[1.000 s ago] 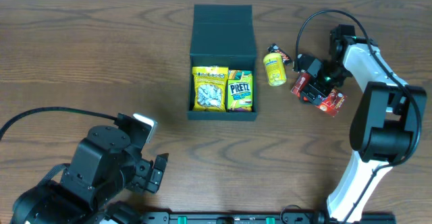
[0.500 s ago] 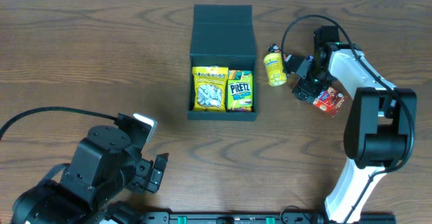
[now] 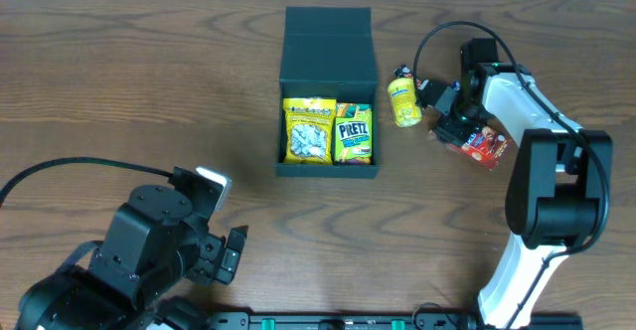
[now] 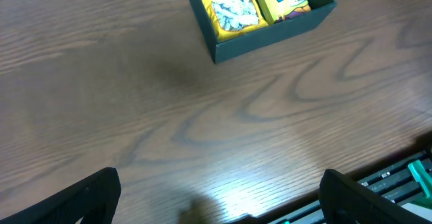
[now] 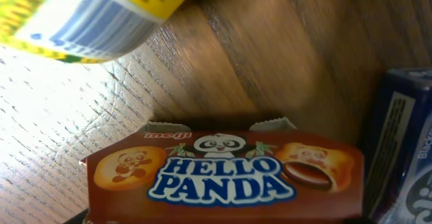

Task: Pack container
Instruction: 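Carry the Hello Panda box over the black box with the right gripper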

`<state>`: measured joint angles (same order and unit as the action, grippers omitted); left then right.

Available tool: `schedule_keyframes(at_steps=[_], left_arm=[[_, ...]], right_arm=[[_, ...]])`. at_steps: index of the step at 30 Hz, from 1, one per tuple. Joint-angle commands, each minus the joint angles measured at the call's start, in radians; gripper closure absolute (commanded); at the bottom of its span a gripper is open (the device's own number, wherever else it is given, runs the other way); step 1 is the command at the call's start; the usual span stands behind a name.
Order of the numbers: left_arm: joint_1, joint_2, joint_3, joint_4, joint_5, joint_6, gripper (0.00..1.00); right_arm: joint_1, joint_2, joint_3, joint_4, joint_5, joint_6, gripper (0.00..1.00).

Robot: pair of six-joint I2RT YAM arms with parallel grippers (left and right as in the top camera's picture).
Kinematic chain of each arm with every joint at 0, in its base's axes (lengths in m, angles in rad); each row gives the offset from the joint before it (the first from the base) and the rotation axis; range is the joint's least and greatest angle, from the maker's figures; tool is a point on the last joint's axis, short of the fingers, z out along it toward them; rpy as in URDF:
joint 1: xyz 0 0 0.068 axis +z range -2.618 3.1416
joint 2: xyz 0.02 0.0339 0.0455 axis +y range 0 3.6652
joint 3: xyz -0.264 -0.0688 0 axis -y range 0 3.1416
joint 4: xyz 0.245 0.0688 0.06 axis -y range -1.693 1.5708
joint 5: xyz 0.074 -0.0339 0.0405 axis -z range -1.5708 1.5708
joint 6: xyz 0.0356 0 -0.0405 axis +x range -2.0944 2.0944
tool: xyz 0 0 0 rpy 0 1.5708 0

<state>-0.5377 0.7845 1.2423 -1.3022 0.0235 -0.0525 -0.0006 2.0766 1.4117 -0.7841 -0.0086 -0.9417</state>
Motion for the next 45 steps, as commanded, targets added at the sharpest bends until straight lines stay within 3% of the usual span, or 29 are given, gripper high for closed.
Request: schedule_keyframes(at_steps=[1,13,16,26,32,45], left_arm=[[0.002,0.000,0.004,-0.003,0.003,-0.008,0.05],[0.002,0.000,0.004,-0.003,0.003,-0.007,0.05],[0.002,0.000,0.004,-0.003,0.003,-0.007,0.05],[0.002,0.000,0.004,-0.003,0.003,-0.007,0.05],[0.002,0.000,0.004,-0.003,0.003,-0.007,0.05],[0.002,0.000,0.004,-0.003,0.003,-0.008,0.05]], right_arm=[[0.008,0.058,-0.039,0.014,0.035,0.004,0.49],[0.014,0.022,0.146,-0.109,0.040,0.100,0.53],[0.029,-0.008,0.228,-0.146,0.039,0.143,0.59],[0.093,-0.083,0.375,-0.154,-0.048,0.317,0.57],[0.208,-0.088,0.409,-0.141,-0.097,0.533,0.51],[0.482,-0.088,0.408,-0.140,-0.029,1.059,0.55]])
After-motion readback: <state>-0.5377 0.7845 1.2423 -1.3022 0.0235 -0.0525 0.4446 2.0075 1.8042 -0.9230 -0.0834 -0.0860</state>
